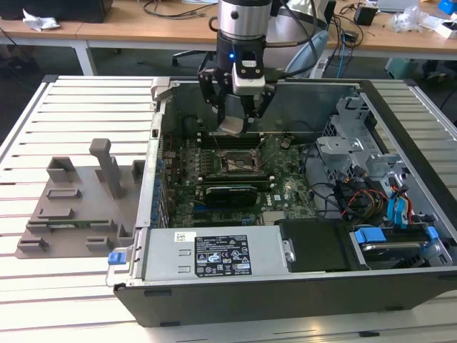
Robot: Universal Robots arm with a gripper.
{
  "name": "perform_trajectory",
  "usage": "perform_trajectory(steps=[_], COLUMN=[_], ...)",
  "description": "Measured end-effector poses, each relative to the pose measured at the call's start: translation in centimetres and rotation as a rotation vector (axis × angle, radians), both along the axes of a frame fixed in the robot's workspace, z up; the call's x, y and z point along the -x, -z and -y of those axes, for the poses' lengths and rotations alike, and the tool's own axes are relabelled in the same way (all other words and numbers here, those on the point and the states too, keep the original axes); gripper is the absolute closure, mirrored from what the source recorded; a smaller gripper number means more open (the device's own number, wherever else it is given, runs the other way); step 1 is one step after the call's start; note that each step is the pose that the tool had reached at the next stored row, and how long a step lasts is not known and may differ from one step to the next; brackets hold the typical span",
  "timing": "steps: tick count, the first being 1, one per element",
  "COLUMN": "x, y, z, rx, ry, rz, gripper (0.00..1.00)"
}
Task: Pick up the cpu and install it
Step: 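Place the cpu into insertion slot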
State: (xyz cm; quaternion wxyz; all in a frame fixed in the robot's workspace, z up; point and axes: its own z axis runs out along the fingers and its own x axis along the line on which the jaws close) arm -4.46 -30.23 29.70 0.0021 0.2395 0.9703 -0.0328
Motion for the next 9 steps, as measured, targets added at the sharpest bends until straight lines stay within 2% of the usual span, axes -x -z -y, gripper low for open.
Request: perform_trajectory(steps=[3,6,9], x=[0.0,0.0,0.0], y=[0.0,0.0,0.0], z=[0.0,0.0,0.0], rx=[0.0001,0.0,0.0], ry=[0.038,0.102,0.133], rz=[0.0,0.0,0.0], gripper=[0.45,0.45,0.45])
